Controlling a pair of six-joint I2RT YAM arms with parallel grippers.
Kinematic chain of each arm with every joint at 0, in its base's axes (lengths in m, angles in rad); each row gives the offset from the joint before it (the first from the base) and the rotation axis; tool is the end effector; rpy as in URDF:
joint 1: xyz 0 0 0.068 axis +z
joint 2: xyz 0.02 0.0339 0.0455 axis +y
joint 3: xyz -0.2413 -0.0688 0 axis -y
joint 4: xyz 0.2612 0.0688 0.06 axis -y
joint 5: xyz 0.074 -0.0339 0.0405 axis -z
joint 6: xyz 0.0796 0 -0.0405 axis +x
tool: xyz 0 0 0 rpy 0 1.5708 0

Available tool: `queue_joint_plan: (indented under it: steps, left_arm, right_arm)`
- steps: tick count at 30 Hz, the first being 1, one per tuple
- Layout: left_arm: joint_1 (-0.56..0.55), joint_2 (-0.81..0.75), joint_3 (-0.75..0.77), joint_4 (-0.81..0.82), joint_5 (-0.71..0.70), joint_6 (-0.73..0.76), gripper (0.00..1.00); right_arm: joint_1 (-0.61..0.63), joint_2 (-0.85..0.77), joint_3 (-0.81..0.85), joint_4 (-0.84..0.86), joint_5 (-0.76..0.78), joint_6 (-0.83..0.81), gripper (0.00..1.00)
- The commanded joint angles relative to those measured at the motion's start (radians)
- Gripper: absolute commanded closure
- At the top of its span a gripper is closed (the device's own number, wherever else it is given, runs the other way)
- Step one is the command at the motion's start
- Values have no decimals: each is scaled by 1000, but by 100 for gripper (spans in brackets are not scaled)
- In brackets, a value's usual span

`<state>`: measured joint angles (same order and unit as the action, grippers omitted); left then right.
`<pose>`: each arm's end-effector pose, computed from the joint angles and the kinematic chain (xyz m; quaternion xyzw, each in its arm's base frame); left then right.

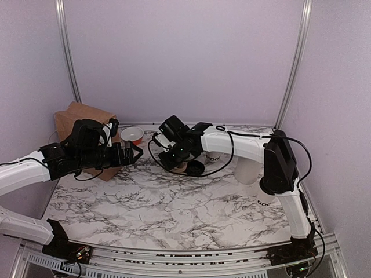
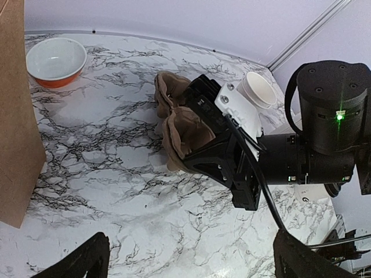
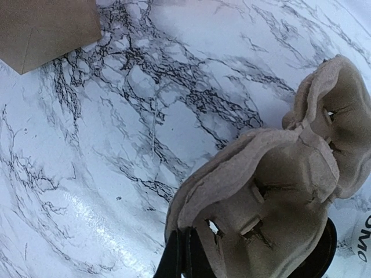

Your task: Pack the takeout coffee

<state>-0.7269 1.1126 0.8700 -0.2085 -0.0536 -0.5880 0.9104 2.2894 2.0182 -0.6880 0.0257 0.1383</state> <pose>0.2415 -0.2090 0.2585 0.0446 0.8460 -0.3064 0.4341 0.3297 0.4211 0.1572 -0.3555 0.8848 0.1401 0.2667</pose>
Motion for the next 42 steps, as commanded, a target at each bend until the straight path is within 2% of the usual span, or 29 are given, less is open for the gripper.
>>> queue_joint_plan:
  steps: [1,12,21,28,35,42]
  left_arm:
    - [4,17,-11,-7,-9,-15,1]
    - [4,113,-28,18,37,-70,1]
    - [4,213,-18,100,79,-117,1]
    - [5,187,-17,107,39,-129,1]
    - [10,126,-47,101,1,-141,1]
    - [12,93,-47,97,4,-129,1]
  right_arm:
    - [8,-55,48,25,54,-2,100]
    - [46,-82,75,35,180,-55,100]
    - [51,-133,47,63,189,-68,100]
    - [64,-208,31,12,195,-76,100]
    - [148,-338,-91,-82,257,-44,100]
    - [276,-504,-305,-221,361,134,100]
